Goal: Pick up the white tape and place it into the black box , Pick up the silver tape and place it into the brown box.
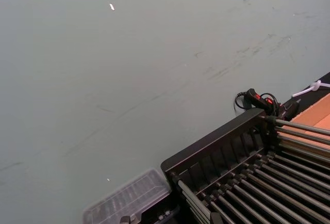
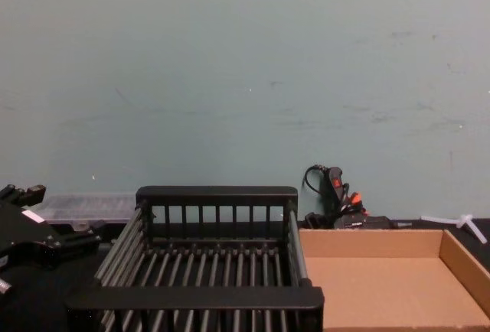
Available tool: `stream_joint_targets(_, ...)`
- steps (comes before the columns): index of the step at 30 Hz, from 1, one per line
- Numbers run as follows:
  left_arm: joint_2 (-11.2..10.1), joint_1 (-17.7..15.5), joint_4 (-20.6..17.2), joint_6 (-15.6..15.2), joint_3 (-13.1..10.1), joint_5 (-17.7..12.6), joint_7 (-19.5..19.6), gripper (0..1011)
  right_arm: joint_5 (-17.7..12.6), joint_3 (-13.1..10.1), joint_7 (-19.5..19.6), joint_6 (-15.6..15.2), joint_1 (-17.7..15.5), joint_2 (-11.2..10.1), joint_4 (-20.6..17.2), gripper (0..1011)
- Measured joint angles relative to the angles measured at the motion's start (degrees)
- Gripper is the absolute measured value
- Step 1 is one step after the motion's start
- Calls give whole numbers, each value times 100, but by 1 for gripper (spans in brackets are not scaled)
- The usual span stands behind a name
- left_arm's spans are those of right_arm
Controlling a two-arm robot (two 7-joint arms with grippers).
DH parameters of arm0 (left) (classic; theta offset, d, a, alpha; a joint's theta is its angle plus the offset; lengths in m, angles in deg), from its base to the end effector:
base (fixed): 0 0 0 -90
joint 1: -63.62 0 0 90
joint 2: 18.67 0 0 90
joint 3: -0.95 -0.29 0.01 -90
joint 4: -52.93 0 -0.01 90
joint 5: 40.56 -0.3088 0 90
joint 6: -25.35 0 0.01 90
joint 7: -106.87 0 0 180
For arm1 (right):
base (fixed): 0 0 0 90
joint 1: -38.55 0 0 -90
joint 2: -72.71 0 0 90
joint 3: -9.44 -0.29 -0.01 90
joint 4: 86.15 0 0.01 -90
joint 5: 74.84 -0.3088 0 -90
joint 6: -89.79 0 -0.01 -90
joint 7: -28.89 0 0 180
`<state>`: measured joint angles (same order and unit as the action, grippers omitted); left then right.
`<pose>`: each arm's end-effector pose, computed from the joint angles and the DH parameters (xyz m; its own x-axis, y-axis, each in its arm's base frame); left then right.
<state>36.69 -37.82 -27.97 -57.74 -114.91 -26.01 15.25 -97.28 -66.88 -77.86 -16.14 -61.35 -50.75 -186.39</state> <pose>0.3581 0.0827 -0.3022 0.2922 0.8803 0.3737 -0.9553 0.2873 0.0700 0.2687 -0.0704 -0.2987 0.5509 -0.8346 -0.0015 0.7546 0.4988 -0.4263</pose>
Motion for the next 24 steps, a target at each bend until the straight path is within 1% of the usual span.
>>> stream_joint_targets(7,0,0,0,0,0,0,0,1001,70,-24,-30,-112,46,48,40,1002)
stream_joint_targets(24,0,0,0,0,0,0,0,1001,209,-63,-79,-190,96,149,107,1000)
